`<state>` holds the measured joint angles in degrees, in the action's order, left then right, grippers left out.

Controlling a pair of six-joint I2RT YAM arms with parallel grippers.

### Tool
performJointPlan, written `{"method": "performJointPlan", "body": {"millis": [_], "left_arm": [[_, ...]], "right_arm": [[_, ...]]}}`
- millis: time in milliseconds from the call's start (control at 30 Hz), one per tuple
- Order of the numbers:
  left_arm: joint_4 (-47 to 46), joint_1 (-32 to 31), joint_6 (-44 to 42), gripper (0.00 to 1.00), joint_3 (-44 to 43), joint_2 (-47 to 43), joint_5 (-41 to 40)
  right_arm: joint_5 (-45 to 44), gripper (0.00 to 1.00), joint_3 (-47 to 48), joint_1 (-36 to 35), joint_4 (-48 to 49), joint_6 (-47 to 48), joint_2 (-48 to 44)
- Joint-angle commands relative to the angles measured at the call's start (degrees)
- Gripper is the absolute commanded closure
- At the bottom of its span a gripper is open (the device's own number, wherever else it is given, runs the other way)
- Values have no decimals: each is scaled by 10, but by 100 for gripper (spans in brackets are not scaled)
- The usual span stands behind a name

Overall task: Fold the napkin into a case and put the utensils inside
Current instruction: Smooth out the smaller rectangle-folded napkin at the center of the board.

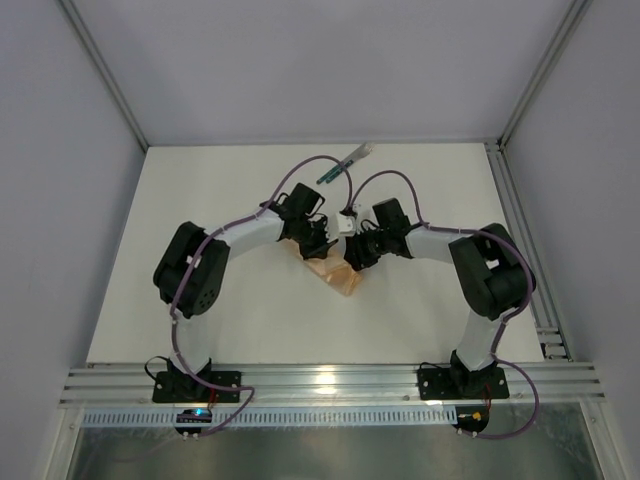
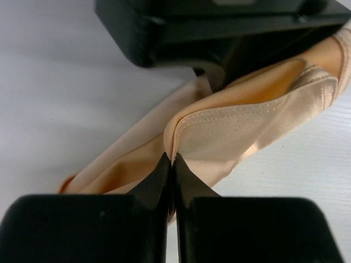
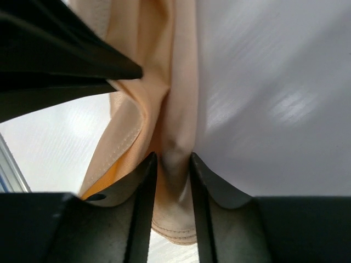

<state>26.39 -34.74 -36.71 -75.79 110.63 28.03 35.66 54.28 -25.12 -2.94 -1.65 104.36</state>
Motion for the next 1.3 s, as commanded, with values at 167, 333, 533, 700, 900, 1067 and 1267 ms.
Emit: {"method": "performJointPlan", "body": {"millis": [167, 333, 533, 700, 900, 1067, 1267], "left_arm": [[22, 2, -28, 93, -58, 49, -8], [32, 2, -38, 91, -65, 54, -7], [34, 2, -37, 88, -71, 57, 1], [32, 2, -32, 81, -73, 62, 1], [13, -3, -19, 76, -76, 61, -17], [11, -6, -16, 70, -80, 64, -21], [-5, -8, -2, 64, -79, 66, -36]], "right_arm": [[-46, 58, 8, -2, -35, -18, -35], [-136, 52, 26, -2, -79, -48, -61], [-270, 52, 29, 4, -97, -88, -93], [-263, 52, -30, 27, -6, -122, -157], [-116, 44, -68, 28, 124, -140, -152], [-38, 44, -78, 28, 203, -179, -93], [-7, 44, -76, 28, 243, -187, -35]]}}
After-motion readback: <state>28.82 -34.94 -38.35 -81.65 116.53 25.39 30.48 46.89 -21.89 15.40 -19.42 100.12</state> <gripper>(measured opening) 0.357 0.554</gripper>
